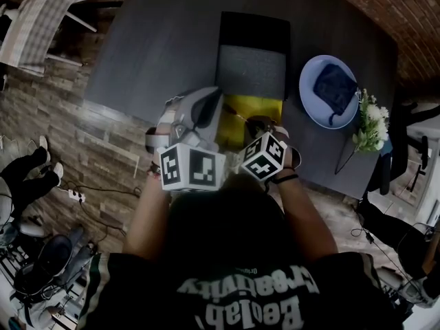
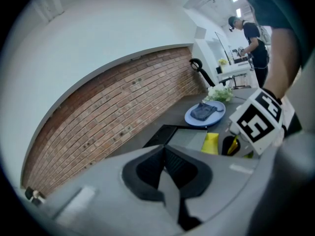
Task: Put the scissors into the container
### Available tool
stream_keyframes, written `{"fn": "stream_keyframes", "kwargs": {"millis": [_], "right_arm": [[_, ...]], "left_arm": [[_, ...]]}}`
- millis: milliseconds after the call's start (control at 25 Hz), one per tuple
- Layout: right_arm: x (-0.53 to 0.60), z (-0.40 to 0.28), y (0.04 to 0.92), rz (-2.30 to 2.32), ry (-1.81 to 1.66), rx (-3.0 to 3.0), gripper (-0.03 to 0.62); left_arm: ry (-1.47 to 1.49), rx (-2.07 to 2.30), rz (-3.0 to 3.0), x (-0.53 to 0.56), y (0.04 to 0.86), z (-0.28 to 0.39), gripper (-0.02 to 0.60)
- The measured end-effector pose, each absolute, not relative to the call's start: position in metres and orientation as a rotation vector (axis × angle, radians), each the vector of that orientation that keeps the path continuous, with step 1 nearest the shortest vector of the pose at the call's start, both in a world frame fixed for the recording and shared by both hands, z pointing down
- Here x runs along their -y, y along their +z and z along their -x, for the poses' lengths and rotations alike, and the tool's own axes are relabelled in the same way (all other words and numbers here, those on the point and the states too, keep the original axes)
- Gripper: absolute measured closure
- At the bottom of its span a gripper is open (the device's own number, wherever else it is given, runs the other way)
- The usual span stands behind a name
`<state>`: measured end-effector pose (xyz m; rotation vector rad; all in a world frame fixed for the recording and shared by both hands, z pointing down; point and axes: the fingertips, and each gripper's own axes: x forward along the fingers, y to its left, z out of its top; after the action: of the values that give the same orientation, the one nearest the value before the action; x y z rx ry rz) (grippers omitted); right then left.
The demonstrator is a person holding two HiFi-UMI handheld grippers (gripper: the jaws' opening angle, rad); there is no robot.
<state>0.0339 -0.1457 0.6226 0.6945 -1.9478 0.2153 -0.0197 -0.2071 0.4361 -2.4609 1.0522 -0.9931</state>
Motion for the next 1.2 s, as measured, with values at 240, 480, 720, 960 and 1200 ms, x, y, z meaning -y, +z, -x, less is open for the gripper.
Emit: {"fn": "stream_keyframes", "kwargs": {"millis": [240, 480, 720, 960, 1200], "right_arm": [[0.1467, -0.0352, 0.6237, -0.692, 0.207, 1.944, 0.569], [0.1451, -0.0356, 0.6236, -0.693, 0.205, 1.945, 0.562], [0.1451, -0.0353, 0.6240, -0.690, 0.198, 1.939, 0.562], [0.1454, -0.0354, 0.6250, -0.688, 0.199, 1.933, 0.561], [0.1464, -0.0359, 0.6265, -0.686, 0.199, 1.933, 0.562]], "left_arm": [[-0.996, -1.047, 2.464, 0.2091, 0.4379, 0.0180, 0.578], [-1.000, -1.038, 2.467, 0.2080, 0.4394, 0.0161, 0.578], [-1.001, -1.033, 2.467, 0.2084, 0.4397, 0.0151, 0.578], [-1.005, -1.030, 2.471, 0.2098, 0.4420, 0.0151, 0.578], [-1.006, -1.033, 2.472, 0.2115, 0.4439, 0.0155, 0.578]]}}
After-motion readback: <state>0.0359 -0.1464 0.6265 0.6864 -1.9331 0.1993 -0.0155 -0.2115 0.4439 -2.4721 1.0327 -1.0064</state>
